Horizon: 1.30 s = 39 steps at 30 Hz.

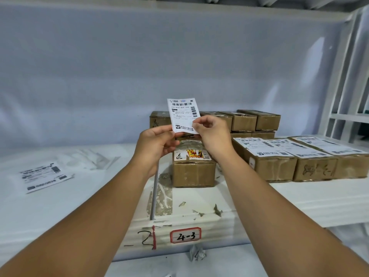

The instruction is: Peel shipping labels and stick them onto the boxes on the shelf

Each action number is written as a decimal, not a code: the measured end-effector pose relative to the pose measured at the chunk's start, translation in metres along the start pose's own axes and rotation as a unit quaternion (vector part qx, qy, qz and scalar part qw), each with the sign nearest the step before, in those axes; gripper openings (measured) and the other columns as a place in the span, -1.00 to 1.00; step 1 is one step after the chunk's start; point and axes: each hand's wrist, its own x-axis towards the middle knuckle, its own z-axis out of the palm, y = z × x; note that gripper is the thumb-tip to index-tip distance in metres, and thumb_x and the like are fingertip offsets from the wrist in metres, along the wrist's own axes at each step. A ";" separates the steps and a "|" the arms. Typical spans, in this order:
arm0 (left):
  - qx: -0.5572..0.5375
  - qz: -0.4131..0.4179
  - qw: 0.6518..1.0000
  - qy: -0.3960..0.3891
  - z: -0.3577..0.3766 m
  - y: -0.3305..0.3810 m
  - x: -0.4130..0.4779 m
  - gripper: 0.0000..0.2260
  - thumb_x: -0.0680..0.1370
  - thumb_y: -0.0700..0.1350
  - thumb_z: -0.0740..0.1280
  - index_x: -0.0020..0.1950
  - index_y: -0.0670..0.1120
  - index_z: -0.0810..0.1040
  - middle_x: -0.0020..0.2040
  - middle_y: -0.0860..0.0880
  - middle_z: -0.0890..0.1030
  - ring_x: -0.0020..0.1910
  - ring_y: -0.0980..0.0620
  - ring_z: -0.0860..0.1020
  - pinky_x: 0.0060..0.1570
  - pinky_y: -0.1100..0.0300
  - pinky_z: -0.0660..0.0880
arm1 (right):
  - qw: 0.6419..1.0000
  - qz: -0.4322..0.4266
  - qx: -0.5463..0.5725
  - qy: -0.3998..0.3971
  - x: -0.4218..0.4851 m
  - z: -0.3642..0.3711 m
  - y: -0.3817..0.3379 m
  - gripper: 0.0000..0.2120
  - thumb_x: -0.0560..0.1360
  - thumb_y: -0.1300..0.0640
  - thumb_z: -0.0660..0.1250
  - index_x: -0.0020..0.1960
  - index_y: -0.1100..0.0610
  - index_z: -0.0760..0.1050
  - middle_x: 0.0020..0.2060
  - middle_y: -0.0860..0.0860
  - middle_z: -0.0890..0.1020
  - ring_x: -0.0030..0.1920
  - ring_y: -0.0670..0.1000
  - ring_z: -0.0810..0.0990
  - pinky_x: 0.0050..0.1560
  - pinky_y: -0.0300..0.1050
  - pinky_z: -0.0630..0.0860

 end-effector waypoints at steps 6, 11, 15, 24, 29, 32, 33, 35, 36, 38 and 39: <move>0.012 -0.005 1.000 -0.012 -0.001 0.001 -0.002 -0.80 0.57 -0.26 0.25 -0.04 0.00 0.61 -0.17 0.05 0.71 -0.36 0.16 0.56 -0.31 0.34 0.53 | 1.000 0.015 -0.014 -0.020 -0.003 0.000 -0.001 -0.95 0.52 0.19 0.34 -0.08 0.07 0.57 -0.04 -0.05 0.64 -0.15 -0.12 0.61 -0.08 -0.18 0.61; 0.019 -0.009 1.000 -0.010 0.001 0.002 -0.004 -0.80 0.54 -0.28 0.28 -0.09 0.00 0.62 -0.18 0.05 0.70 -0.39 0.19 0.54 -0.28 0.35 0.53 | 0.999 0.026 -0.015 -0.035 -0.006 0.000 0.000 -0.94 0.52 0.20 0.35 -0.04 0.11 0.60 -0.04 -0.04 0.64 -0.22 -0.15 0.60 -0.11 -0.23 0.61; 0.017 -0.013 1.000 -0.008 0.000 0.003 -0.003 -0.82 0.53 -0.27 0.30 -0.07 -0.01 0.63 -0.16 0.05 0.70 -0.41 0.20 0.52 -0.29 0.34 0.53 | 0.998 0.034 -0.001 -0.047 -0.006 0.000 0.000 -0.91 0.52 0.22 0.35 -0.02 0.14 0.61 -0.05 -0.06 0.62 -0.22 -0.13 0.61 -0.15 -0.27 0.61; 0.049 -0.022 0.998 0.027 -0.002 -0.001 -0.001 -0.80 0.52 -0.25 0.31 -0.12 0.04 0.63 -0.17 0.05 0.68 -0.31 0.14 0.45 -0.16 0.22 0.47 | 0.999 0.038 -0.007 -0.034 -0.007 0.000 0.000 -0.90 0.51 0.20 0.36 -0.12 0.03 0.57 -0.03 -0.05 0.64 -0.21 -0.12 0.61 -0.10 -0.04 0.64; 0.068 -0.027 0.997 0.030 -0.002 -0.003 0.001 -0.82 0.52 -0.23 0.32 -0.04 0.02 0.63 -0.14 0.07 0.67 -0.29 0.13 0.46 -0.18 0.23 0.46 | 0.999 0.038 -0.009 -0.038 -0.008 0.000 0.000 -0.89 0.49 0.20 0.38 -0.15 0.01 0.57 0.01 -0.04 0.64 -0.17 -0.10 0.62 -0.09 0.03 0.64; 0.064 -0.030 0.997 0.038 -0.001 -0.002 0.001 -0.83 0.54 -0.23 0.30 -0.06 0.03 0.63 -0.16 0.06 0.67 -0.30 0.13 0.45 -0.20 0.25 0.47 | 0.999 0.026 -0.017 -0.028 -0.007 -0.001 0.000 -0.91 0.50 0.19 0.38 -0.12 0.01 0.57 0.04 -0.02 0.64 -0.10 -0.07 0.62 -0.11 -0.08 0.63; 0.057 -0.032 0.997 0.044 -0.001 -0.002 0.000 -0.83 0.54 -0.21 0.30 -0.09 0.03 0.63 -0.15 0.06 0.67 -0.29 0.13 0.45 -0.20 0.25 0.47 | 0.999 0.021 -0.018 -0.021 -0.007 -0.001 0.001 -0.91 0.50 0.19 0.38 -0.12 0.01 0.58 0.03 -0.02 0.64 -0.05 -0.04 0.62 -0.09 -0.12 0.61; 0.035 -0.037 0.997 0.052 -0.002 -0.001 0.000 -0.86 0.55 -0.17 0.29 -0.09 0.00 0.62 -0.14 0.03 0.69 -0.29 0.13 0.44 -0.23 0.26 0.47 | 1.000 0.017 -0.013 -0.010 -0.006 -0.002 0.001 -0.91 0.50 0.20 0.37 -0.11 0.02 0.59 0.03 -0.03 0.64 0.02 -0.03 0.60 -0.03 -0.14 0.59; 0.027 -0.039 0.998 0.050 -0.002 0.000 0.000 -0.88 0.56 -0.14 0.30 -0.07 -0.01 0.62 -0.13 0.03 0.70 -0.29 0.13 0.43 -0.23 0.26 0.46 | 1.000 0.020 -0.010 -0.007 -0.006 -0.002 0.002 -0.91 0.50 0.20 0.37 -0.10 0.03 0.59 0.02 -0.05 0.64 0.02 -0.04 0.60 -0.01 -0.13 0.60; 0.032 -0.037 0.998 0.039 -0.003 -0.001 0.001 -0.90 0.56 -0.12 0.31 -0.05 -0.02 0.62 -0.14 0.05 0.70 -0.29 0.13 0.42 -0.23 0.26 0.46 | 1.000 0.022 -0.007 -0.003 -0.005 -0.003 0.002 -0.92 0.50 0.20 0.37 -0.09 0.03 0.60 0.00 -0.06 0.64 0.01 -0.05 0.61 0.00 -0.09 0.61; 0.040 -0.035 0.998 0.033 -0.003 -0.001 0.001 -0.91 0.55 -0.12 0.32 -0.06 -0.01 0.63 -0.16 0.06 0.70 -0.29 0.14 0.42 -0.24 0.27 0.45 | 1.000 0.022 -0.008 -0.004 -0.005 -0.003 0.002 -0.92 0.50 0.19 0.37 -0.09 0.03 0.61 0.00 -0.06 0.64 0.00 -0.05 0.61 0.00 -0.08 0.61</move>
